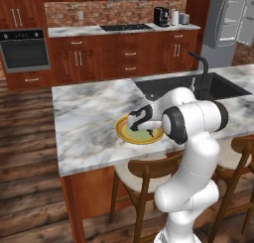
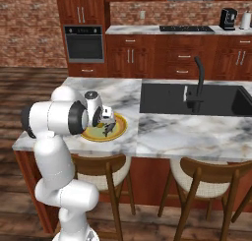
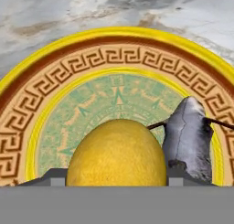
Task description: Take the cheese, fish, and lemon from the fridge and place them on the plate on the dining counter to create an appetizer plate.
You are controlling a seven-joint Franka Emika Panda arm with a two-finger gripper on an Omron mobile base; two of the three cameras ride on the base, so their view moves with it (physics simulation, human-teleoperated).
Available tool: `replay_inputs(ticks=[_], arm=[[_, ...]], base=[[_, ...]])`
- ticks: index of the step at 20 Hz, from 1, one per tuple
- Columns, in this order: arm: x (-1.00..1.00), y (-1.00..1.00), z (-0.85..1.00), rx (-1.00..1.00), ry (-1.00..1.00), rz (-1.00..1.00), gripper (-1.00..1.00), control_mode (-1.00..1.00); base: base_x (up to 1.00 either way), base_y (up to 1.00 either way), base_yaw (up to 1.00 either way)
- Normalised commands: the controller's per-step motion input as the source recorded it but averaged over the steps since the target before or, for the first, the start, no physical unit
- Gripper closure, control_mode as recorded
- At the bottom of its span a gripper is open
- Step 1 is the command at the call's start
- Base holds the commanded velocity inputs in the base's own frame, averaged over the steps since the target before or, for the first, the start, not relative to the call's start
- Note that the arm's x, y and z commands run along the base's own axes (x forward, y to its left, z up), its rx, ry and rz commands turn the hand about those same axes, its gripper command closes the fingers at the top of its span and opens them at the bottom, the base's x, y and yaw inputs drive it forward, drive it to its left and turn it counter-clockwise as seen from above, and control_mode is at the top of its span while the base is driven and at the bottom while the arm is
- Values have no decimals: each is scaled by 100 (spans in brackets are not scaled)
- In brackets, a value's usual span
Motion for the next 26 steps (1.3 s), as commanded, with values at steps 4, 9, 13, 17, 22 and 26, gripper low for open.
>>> replay_inputs(ticks=[4, 9, 13, 17, 22, 26], arm=[[25, 0, -20, 0, 9, -1, -100, -100], [8, 0, 17, 0, 1, -3, -100, -100], [-8, 0, 53, 0, 0, -6, -100, -100], [-47, 0, 52, 0, 0, -7, -100, -100], [-69, -9, 65, 0, 0, -10, -100, -100], [-100, -31, 66, 0, -1, -7, -100, -100]], base=[[0, 0, 0], [0, 0, 0], [0, 0, 0], [0, 0, 0], [0, 0, 0], [0, 0, 0]])
